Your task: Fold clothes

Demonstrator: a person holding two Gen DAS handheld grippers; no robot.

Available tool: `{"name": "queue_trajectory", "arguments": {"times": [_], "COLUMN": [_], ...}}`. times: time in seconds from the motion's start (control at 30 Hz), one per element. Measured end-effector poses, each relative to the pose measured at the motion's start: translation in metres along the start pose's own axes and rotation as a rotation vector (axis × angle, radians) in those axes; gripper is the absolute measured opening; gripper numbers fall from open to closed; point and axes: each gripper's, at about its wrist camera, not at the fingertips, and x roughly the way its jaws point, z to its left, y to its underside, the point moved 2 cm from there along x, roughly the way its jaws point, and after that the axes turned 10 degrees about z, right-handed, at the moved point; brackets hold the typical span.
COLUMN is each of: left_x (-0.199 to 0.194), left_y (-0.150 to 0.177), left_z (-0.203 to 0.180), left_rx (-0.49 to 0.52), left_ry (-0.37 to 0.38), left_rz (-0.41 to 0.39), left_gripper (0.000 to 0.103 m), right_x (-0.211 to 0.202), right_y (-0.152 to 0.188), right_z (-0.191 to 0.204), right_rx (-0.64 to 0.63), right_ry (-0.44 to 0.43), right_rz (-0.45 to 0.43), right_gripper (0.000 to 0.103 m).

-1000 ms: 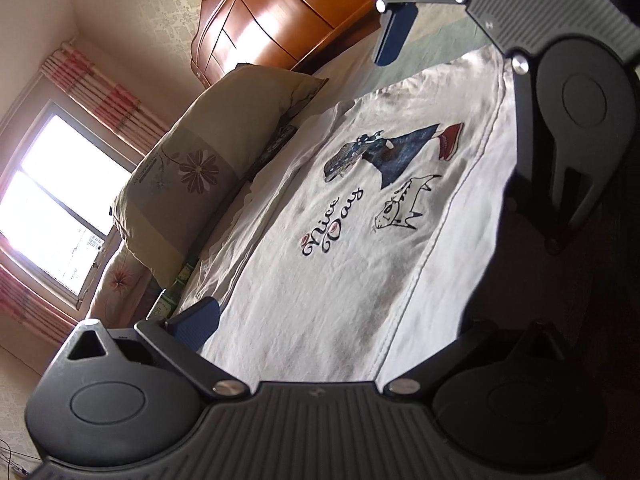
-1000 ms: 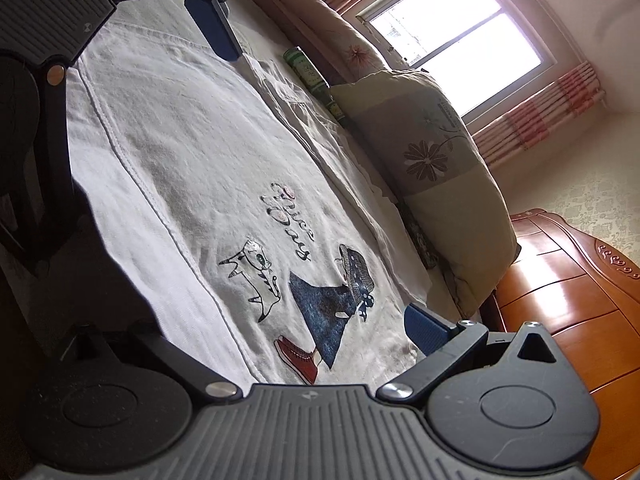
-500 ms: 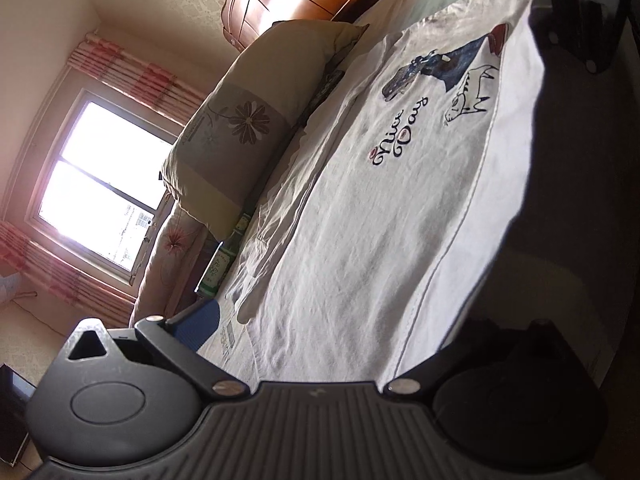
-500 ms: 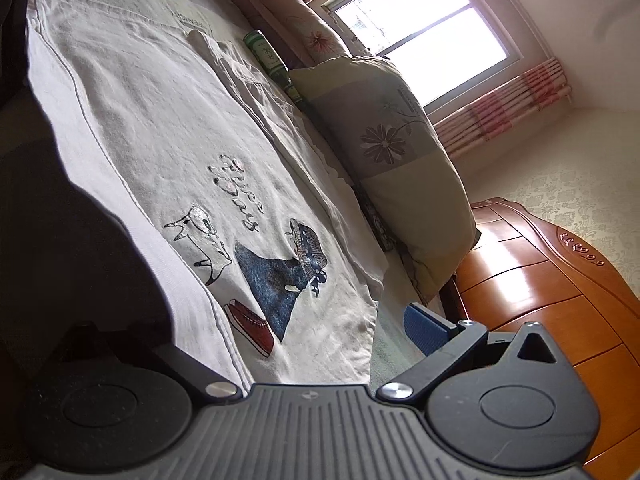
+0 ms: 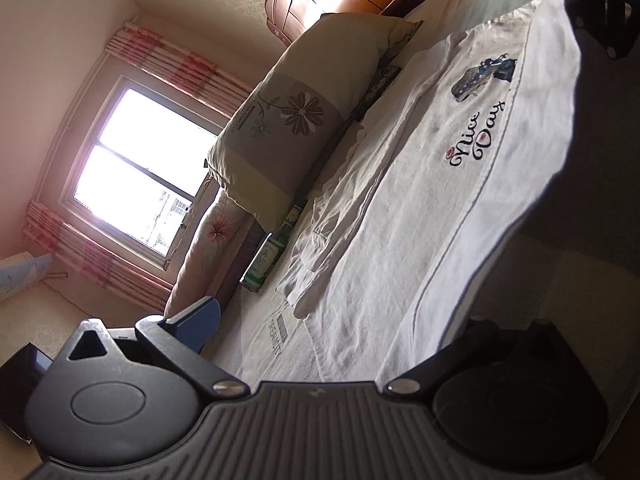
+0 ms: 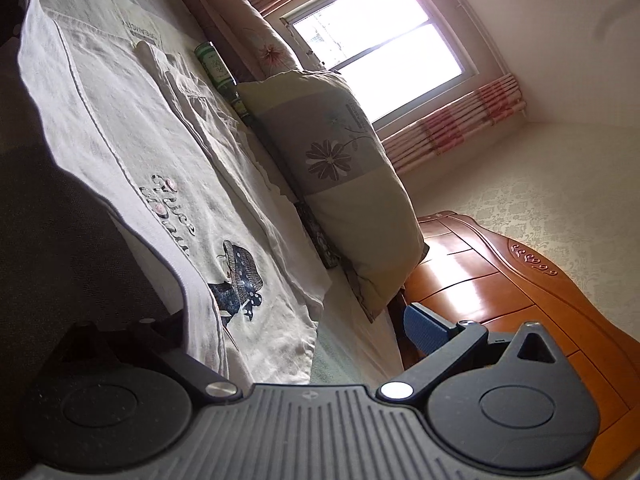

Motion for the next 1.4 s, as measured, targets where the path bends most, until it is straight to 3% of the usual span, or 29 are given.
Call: {"name": "queue_trajectory", "arguments": {"times": [0.7, 1.4], "left_x": [0.084, 0.219], "left_y": [-0.046, -0.089], "left_z": [0.042, 0.060], "left_rx": [-0.001, 0.001], "left_ry": [-0.028, -0.045], "left_rz": [-0.039, -0.036], "left_gripper": [0.103, 0.103], "right_x": [0.082, 0.223], "right_y": [-0.058, -0.130], "right_z": [-0.024, -0.030], "right_rx": [-0.001, -0.002], "right_ry": [0.083, 0.127], "right_rz": [-0.005, -0.014], "right_gripper": [0.103, 0.103]}}
